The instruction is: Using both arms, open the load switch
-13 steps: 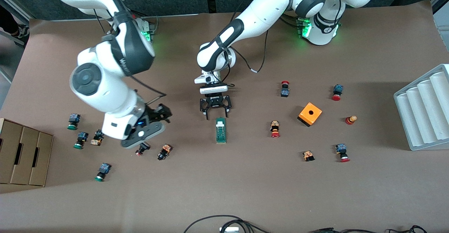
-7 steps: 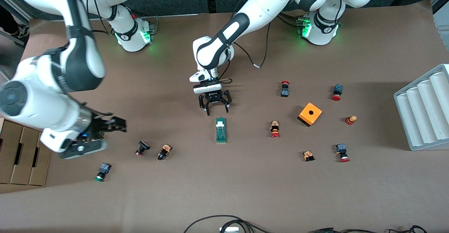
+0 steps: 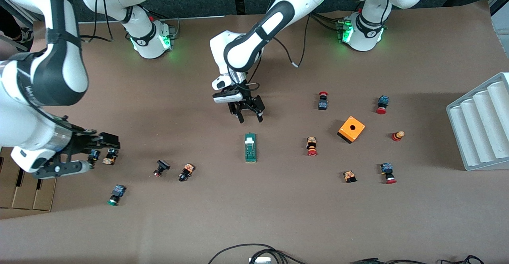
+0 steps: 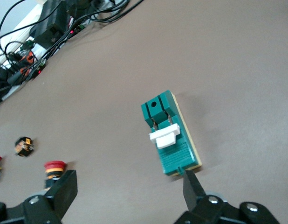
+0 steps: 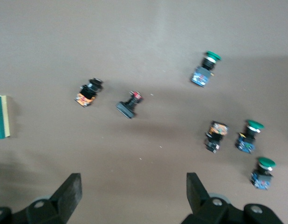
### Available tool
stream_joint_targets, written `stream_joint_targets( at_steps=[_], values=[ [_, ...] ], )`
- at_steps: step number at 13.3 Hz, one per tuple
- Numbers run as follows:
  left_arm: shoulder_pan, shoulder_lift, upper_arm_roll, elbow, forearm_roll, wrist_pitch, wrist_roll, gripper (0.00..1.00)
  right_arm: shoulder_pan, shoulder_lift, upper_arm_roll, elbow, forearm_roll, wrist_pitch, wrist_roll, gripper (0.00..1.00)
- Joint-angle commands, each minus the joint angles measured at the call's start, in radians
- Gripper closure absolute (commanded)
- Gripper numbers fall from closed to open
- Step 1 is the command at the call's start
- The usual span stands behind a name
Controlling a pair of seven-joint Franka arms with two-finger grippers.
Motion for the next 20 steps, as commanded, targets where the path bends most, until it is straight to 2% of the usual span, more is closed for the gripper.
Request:
stream_joint_targets(
  at_steps=[1,3,5,10,11,12,13,14,15,16,17,20],
  values=[
    [0.056,-0.082,0.002,-0.014,-0.117,-0.009,0.247,0.0,-0.018,-0.027,-0.052,0.011,-0.015,-0.03,-0.008,0.0],
    [0.11,-0.13,0.002,-0.012,-0.244,-0.008,0.445,0.0,-0.041,-0.032,-0.088,0.013,-0.005,-0.032,-0.008,0.0],
    [0.175,-0.168,0.002,-0.008,-0.361,-0.005,0.628,0.0,-0.03,-0.023,-0.086,0.011,-0.02,-0.033,0.002,0.0],
    [0.345,-0.243,0.0,0.014,-0.687,-0.005,0.93,0.0,-0.012,-0.021,-0.072,0.01,-0.077,-0.029,0.01,0.0],
    [0.391,-0.265,0.0,0.014,-0.768,-0.008,0.99,0.0,-0.05,-0.027,-0.05,0.008,-0.075,-0.024,0.013,0.0],
    [0.437,-0.288,0.0,0.012,-0.838,-0.009,1.047,0.0,-0.157,-0.036,0.065,0.007,-0.078,-0.021,0.013,0.0],
    [0.46,-0.312,0.002,0.012,-0.881,-0.031,1.08,0.0,-0.299,-0.035,0.222,0.008,-0.089,-0.021,0.021,0.0],
    [0.488,-0.331,0.003,0.014,-0.898,-0.072,1.09,0.0,-0.407,-0.035,0.345,0.008,-0.13,-0.019,0.038,0.0],
    [0.524,-0.351,0.002,0.017,-0.9,-0.116,1.091,0.0,-0.421,-0.035,0.372,0.007,-0.165,-0.016,0.073,0.0],
    [0.543,-0.377,0.003,0.018,-0.9,-0.165,1.091,0.0,-0.411,-0.041,0.373,0.004,-0.179,0.005,0.12,0.0],
    [0.566,-0.409,0.005,0.018,-0.9,-0.216,1.091,0.0,-0.409,-0.053,0.373,0.001,-0.179,0.03,0.177,0.0],
    [0.69,-0.46,0.003,0.032,-0.939,-0.316,1.092,0.0,-0.425,-0.11,0.371,-0.021,-0.167,0.019,0.176,0.0]
  ],
)
